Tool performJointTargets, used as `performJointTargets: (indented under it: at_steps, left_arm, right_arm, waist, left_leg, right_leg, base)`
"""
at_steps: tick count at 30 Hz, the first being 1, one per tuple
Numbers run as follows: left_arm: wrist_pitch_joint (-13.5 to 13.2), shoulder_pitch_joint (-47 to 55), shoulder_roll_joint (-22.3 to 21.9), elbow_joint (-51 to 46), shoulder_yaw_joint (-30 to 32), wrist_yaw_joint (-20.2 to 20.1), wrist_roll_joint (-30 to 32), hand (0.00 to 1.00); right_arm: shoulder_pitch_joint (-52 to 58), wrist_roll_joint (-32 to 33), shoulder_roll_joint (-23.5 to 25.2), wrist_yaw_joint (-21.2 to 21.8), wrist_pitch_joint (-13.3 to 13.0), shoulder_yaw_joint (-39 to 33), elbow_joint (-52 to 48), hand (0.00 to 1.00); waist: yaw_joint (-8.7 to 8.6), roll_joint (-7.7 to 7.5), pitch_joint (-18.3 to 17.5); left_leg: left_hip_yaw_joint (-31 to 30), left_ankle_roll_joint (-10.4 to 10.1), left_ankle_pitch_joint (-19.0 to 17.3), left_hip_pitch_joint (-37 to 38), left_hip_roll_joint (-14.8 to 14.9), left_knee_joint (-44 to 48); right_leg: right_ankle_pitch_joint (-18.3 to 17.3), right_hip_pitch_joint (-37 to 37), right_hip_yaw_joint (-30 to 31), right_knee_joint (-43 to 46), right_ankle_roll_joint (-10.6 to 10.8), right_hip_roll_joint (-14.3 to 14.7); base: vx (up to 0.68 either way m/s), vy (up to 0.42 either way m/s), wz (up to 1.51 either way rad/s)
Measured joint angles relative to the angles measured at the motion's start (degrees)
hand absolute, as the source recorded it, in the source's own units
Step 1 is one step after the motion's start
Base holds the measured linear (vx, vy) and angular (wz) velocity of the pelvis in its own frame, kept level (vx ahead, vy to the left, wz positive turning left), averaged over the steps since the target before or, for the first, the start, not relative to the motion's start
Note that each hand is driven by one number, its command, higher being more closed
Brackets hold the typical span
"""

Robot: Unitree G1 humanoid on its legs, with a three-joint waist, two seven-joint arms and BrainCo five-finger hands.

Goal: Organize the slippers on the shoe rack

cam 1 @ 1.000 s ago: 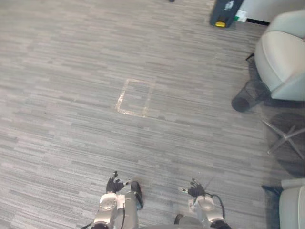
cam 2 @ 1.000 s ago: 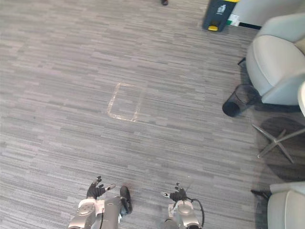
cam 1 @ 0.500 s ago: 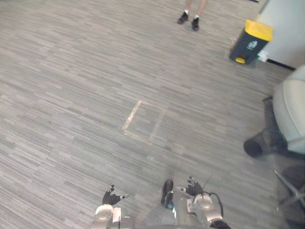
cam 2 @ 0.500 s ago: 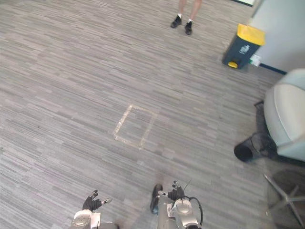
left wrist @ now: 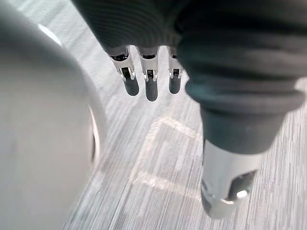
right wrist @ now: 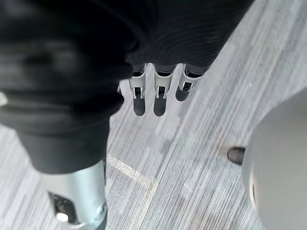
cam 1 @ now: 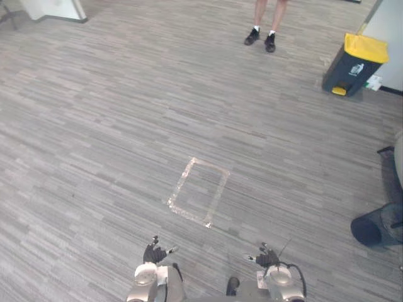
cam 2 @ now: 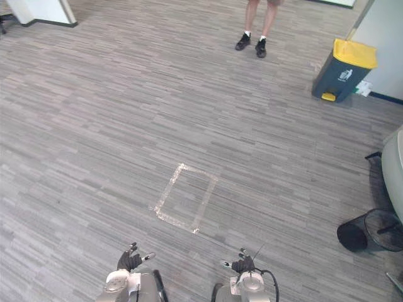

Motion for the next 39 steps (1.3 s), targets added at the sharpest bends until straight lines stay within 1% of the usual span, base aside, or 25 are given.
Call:
performJointTargets:
  at_steps: [2, 5, 7, 8, 9, 11, 12, 14, 15, 16, 17, 18, 19, 20, 21, 24, 25, 26, 28, 30, 33, 35, 37, 38, 39]
  left_arm:
    - [0.04, -0.73, 1.76, 0.15, -0.54, 0.09, -0.02, 0.00]
    - [0.37, -0.70, 2.24, 1.77, -1.06, -0.03, -0.02, 0.00]
    - [0.50, -0.44, 2.38, 2.66, -1.69, 0.01, -0.15, 0.00]
    - [0.54, -0.10, 2.59, 2.82, -2.55, -0.05, -0.11, 0.00]
    - [0.56, 0.15, 2.72, 2.87, -2.64, -0.02, -0.03, 0.00]
    - [0.66, 1.02, 2.87, 3.61, -2.79, -0.02, 0.01, 0.00]
    - [0.66, 1.24, 2.86, 3.66, -2.81, 0.00, -0.01, 0.00]
    - [0.67, 1.27, 2.72, 3.92, -3.24, -0.03, 0.03, 0.00]
    - [0.68, 1.22, 2.43, 3.97, -3.23, -0.07, 0.12, 0.00]
    - [0.68, 1.21, 2.42, 3.97, -3.23, -0.09, 0.17, 0.00]
    - [0.70, 1.21, 2.28, 4.20, -3.25, -0.13, 0.54, 0.00]
    - [0.69, 1.23, 2.33, 4.37, -3.28, -0.14, 0.61, 0.00]
    - [0.63, 1.32, 2.78, 4.80, -3.41, -0.30, 0.88, 0.00]
    - [0.80, 0.53, 1.99, 6.18, -3.31, -0.32, 1.05, 0.00]
    - [0.76, 0.82, 1.11, 6.29, -3.34, -1.03, 1.83, 0.00]
    - [0.76, 0.46, -0.04, 6.63, -3.85, -1.40, 1.85, 0.00]
    - [0.79, 0.42, -0.44, 6.46, -3.81, -1.57, 1.91, 0.00]
    - [0.76, 0.25, -0.69, 6.00, -3.67, -1.62, 2.23, 0.00]
    - [0.60, 0.01, -0.74, 5.57, -2.91, -1.70, 2.25, 0.00]
    - [0.53, -0.21, -0.96, 5.35, -2.44, -1.63, 2.25, 0.00]
    - [0.35, -0.23, -0.80, 4.68, -2.45, -1.58, 2.24, 0.00]
    - [0.24, -0.19, -0.66, 4.87, -2.46, -1.48, 2.23, 0.00]
    - [0.10, -0.21, -0.59, 5.05, -2.50, -1.38, 2.19, 0.00]
    - [0.05, -0.03, -0.76, 5.57, -2.57, -1.31, 2.07, 0.00]
    - [0.17, 0.20, -0.18, 5.69, -2.49, -1.28, 1.87, 0.00]
  right_arm:
    - [-0.33, -0.05, 1.38, 0.07, -0.07, 0.52, 0.43, 0.00]
    - [-0.23, -0.09, 1.73, 0.09, -0.06, 0.15, 0.51, 0.00]
    - [-0.06, -0.11, 1.67, 0.11, -0.07, -0.65, 0.39, 0.00]
    - [-0.17, -0.12, 1.61, 0.25, -0.09, -0.58, 0.30, 0.00]
    - [-0.33, -0.12, 1.73, 0.44, -0.11, -0.53, 0.29, 0.00]
    - [-1.18, -0.10, 1.75, 1.23, -0.20, 0.49, 0.25, 0.00]
    - [-1.24, -0.11, 1.71, 1.28, -0.30, 0.91, 0.21, 0.00]
    - [-1.50, -0.14, 1.49, 1.39, -0.77, 1.98, -0.08, 0.00]
    - [-1.70, -0.14, 1.30, 1.58, -0.76, 1.99, -0.82, 0.00]
    - [-1.73, -0.14, 1.24, 1.60, -0.75, 1.98, -0.92, 0.00]
    - [-1.91, -0.18, 0.93, 1.65, -0.69, 1.93, -0.95, 0.00]
    - [-1.80, -0.20, 0.87, 1.63, -0.69, 1.94, -0.89, 0.00]
    - [-1.10, -0.22, 0.69, 1.66, -0.67, 1.85, -0.89, 0.00]
    - [-1.57, -0.32, -0.44, 1.64, -0.64, 1.64, -0.89, 0.00]
    - [-1.54, -0.65, -1.68, 1.63, -0.55, 1.13, -0.69, 0.00]
    - [-1.11, -0.64, -1.98, 1.63, -0.24, -1.45, -0.67, 0.00]
    - [-0.59, -0.61, -2.11, 1.63, 0.01, -2.35, -0.88, 0.00]
    - [0.27, -0.56, -2.20, 1.57, 0.11, -2.52, -1.26, 0.00]
    - [0.63, -0.33, -2.10, 1.47, 0.20, -2.42, -1.14, 0.00]
    - [1.28, 0.00, -2.07, 1.33, 0.25, -2.79, -1.24, 0.00]
    - [1.79, 0.35, -2.10, 1.16, 0.32, -2.87, -0.54, 0.00]
    - [1.52, 0.34, -2.17, 1.13, 0.30, -2.96, 0.26, 0.00]
    - [1.56, 0.34, -2.33, 1.08, 0.20, -2.95, 0.45, 0.00]
    - [1.78, 0.53, -3.01, 1.13, 0.09, -2.77, 0.70, 0.00]
    - [1.73, 0.53, -2.79, 1.10, 0.08, -2.68, 0.65, 0.00]
  waist:
    - [-0.35, -1.82, -0.59]
    - [-0.04, -1.93, -0.67]
    - [-0.06, -2.12, -0.70]
    - [-0.06, -2.48, -0.87]
    - [-0.07, -2.23, -0.73]
    - [-0.64, -2.15, -0.69]
    - [-0.70, -2.17, -0.70]
    - [-1.19, -2.02, -0.71]
    - [-1.68, -1.75, -0.60]
    - [-1.72, -1.73, -0.59]
    - [-1.84, -1.60, -0.53]
    - [-1.86, -1.75, -0.62]
    - [-1.87, -3.05, -0.86]
    - [-1.65, -0.91, -0.57]
    - [-2.08, 1.04, -1.38]
    - [-2.78, 2.68, -1.86]
    - [-2.87, 3.35, -1.86]
    - [-2.78, 3.67, -1.73]
    - [-2.58, 3.48, -1.69]
    - [-2.69, 3.39, -1.69]
    - [-1.73, 2.89, -1.76]
    - [-1.03, 2.61, -1.87]
    - [-0.98, 2.69, -1.93]
    - [-0.63, 3.22, -2.00]
    - [-0.65, 2.64, -2.08]
  left_leg:
    - [-0.04, 1.05, -2.79, -0.93, -1.46, 2.23]
    - [-0.33, 2.49, -7.44, -0.43, -2.35, 5.61]
    - [-0.03, 3.17, -10.32, 2.91, -4.03, 4.14]
    - [1.26, 3.67, -12.10, 5.98, -5.15, 3.32]
    - [2.03, 3.92, -12.72, 7.51, -5.52, 2.99]
    - [3.68, 4.09, -14.21, 14.56, -5.66, 0.18]
    - [4.09, 4.07, -14.19, 16.09, -5.64, -0.89]
    - [5.20, 3.86, -14.07, 20.45, -4.93, -4.58]
    - [6.64, 3.53, -13.89, 22.77, -4.13, -6.88]
    - [6.97, 3.32, -13.77, 23.21, -4.06, -7.35]
    - [8.44, 2.37, -13.62, 25.65, -3.88, -9.74]
    - [8.87, 1.43, -13.70, 26.41, -4.23, -10.61]
    - [8.61, -0.57, -14.29, 28.43, -6.08, -11.95]
    - [8.44, -1.83, -15.06, 30.07, -4.48, -12.18]
    - [8.22, -2.07, -15.12, 29.67, -2.92, -9.61]
    - [6.47, -2.88, -14.66, 25.65, 0.78, 2.18]
    - [5.32, -5.21, -13.26, 23.79, 3.01, 9.00]
    - [2.39, -6.74, -7.49, 19.75, 6.14, 22.47]
    - [1.13, -8.10, -9.07, 15.39, 7.91, 33.81]
    - [1.51, -7.03, -11.33, 12.31, 8.22, 36.66]
    - [1.25, -4.81, -15.14, 8.81, 7.47, 27.93]
    - [-5.66, -4.14, -15.97, 7.26, 3.65, 13.93]
    - [-16.75, -4.61, -15.13, 7.33, -0.95, 3.50]
    - [-20.90, -4.27, -9.92, 9.59, -3.38, 0.07]
    - [-20.05, -3.61, -10.91, 10.32, -4.18, -0.01]
  right_leg:
    - [3.58, -0.14, -1.01, -1.10, 0.19, -0.86]
    - [5.23, -0.37, -0.82, 3.83, 1.71, -2.27]
    - [5.54, -4.47, 1.48, 16.30, 2.39, -4.68]
    - [7.93, -9.66, 4.17, 28.71, 1.60, -6.78]
    - [8.69, -12.41, 5.35, 34.90, 0.95, -7.49]
    - [2.84, -19.51, 1.44, 48.79, -1.64, -7.91]
    - [1.52, -20.53, -0.16, 49.20, -2.05, -7.62]
    - [-2.39, -23.40, -6.49, 44.30, -3.57, -5.12]
    - [-2.76, -25.58, -12.65, 33.87, -4.27, -3.08]
    - [-2.56, -25.83, -13.73, 31.78, -4.44, -2.81]
    - [1.01, -26.40, -18.58, 20.39, -5.67, -1.16]
    - [3.93, -25.80, -19.81, 15.67, -5.94, -0.42]
    - [13.53, -25.43, -20.88, 9.70, -12.46, 0.22]
    - [12.04, -25.27, -20.73, 12.21, -13.20, 1.46]
    - [8.63, -25.64, -20.30, 13.08, -13.19, 2.85]
    - [6.09, -24.15, -19.51, 12.42, -13.02, 5.22]
    - [5.63, -22.21, -19.00, 11.27, -13.27, 6.98]
    - [4.96, -18.50, -16.89, 8.51, -13.36, 9.28]
    - [4.56, -14.95, -13.91, 6.11, -13.36, 10.70]
    - [4.52, -11.93, -11.62, 4.01, -13.31, 11.14]
    - [5.36, -8.30, -4.97, 1.45, -11.56, 11.10]
    - [5.92, -8.05, 1.46, 1.29, -9.44, 10.48]
    - [5.52, -8.63, 6.24, 1.92, -7.06, 9.55]
    - [4.65, -9.34, 10.38, 3.20, -4.71, 9.52]
    - [4.79, -8.96, 11.20, 2.90, -4.12, 8.53]
  base:
    - [0.40, 0.308, 0.03]
    - [0.30, 0.230, 0.12]
    - [0.39, 0.327, 0.06]
    - [0.31, 0.247, -0.17]
    - [0.34, 0.187, -0.34]
    - [0.38, 0.118, -0.37]
    - [0.35, 0.064, -0.29]
    - [0.35, 0.002, -0.23]
    - [0.35, -0.029, -0.17]
    - [0.46, -0.065, -0.24]
    - [0.41, -0.065, -0.18]
    - [0.43, -0.070, -0.23]
    - [0.35, -0.057, -0.30]
    - [0.51, -0.084, -0.49]
    - [0.41, -0.070, -0.49]
    - [0.46, -0.154, -0.32]
    - [0.50, -0.131, -0.55]
    - [0.42, -0.095, -0.60]
    - [0.34, 0.036, -0.75]
    - [0.27, 0.086, -0.70]
    - [0.24, 0.194, -1.08]
    - [0.21, 0.330, -1.41]
    - [0.16, 0.389, -1.45]
    - [0.12, 0.366, -1.37]
    - [0.12, 0.357, -1.08]
